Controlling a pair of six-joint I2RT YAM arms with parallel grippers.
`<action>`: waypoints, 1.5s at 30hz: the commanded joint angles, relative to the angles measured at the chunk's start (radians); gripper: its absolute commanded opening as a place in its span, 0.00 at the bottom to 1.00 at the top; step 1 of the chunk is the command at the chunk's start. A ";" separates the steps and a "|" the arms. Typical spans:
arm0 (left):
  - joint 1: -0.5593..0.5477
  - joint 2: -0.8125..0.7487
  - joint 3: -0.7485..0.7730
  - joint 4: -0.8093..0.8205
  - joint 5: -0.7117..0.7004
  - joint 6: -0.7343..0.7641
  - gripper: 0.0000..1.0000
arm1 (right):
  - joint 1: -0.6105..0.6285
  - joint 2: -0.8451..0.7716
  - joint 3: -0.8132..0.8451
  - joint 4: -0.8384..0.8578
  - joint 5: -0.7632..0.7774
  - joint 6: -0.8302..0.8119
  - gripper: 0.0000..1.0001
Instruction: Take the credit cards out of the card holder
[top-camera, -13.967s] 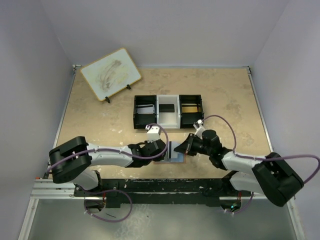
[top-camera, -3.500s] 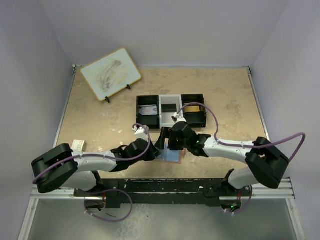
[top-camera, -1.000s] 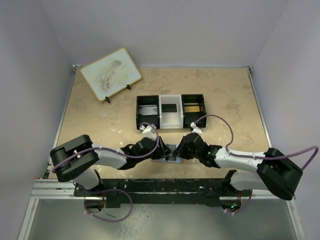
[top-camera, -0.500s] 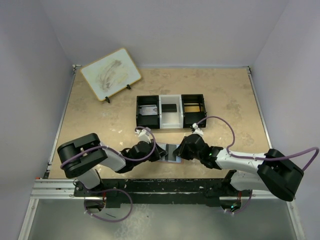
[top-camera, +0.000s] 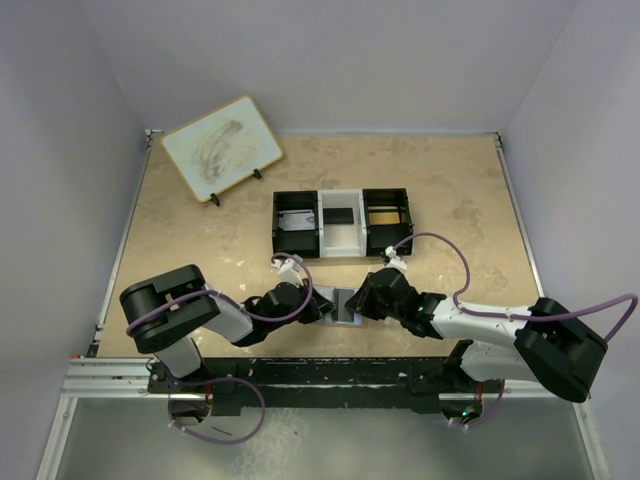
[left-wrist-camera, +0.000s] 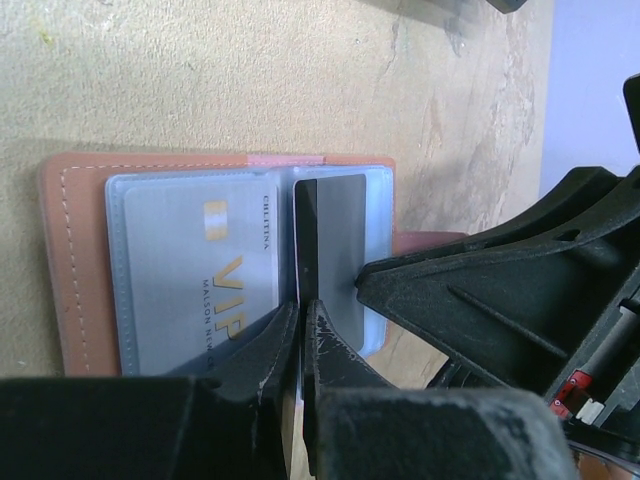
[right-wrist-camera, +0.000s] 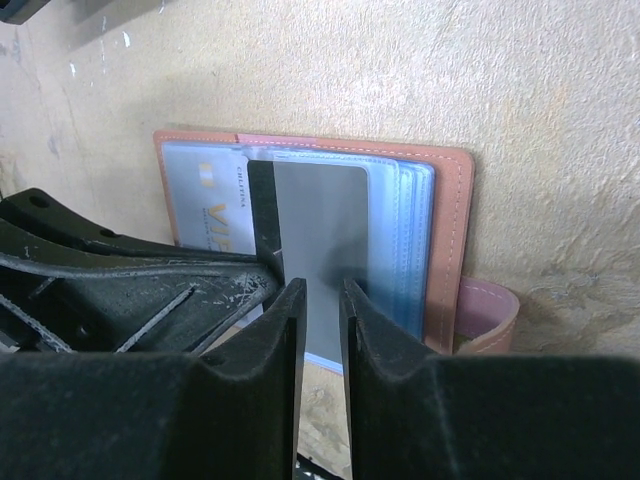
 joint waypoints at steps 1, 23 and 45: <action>-0.005 -0.056 0.015 -0.093 -0.024 0.030 0.00 | -0.001 0.015 -0.016 -0.120 0.048 0.007 0.25; -0.005 -0.140 0.063 -0.197 -0.016 0.076 0.23 | -0.002 0.081 0.002 -0.077 0.023 -0.014 0.23; -0.005 -0.314 0.023 -0.378 -0.129 0.085 0.00 | -0.004 0.057 -0.001 -0.078 0.022 -0.015 0.23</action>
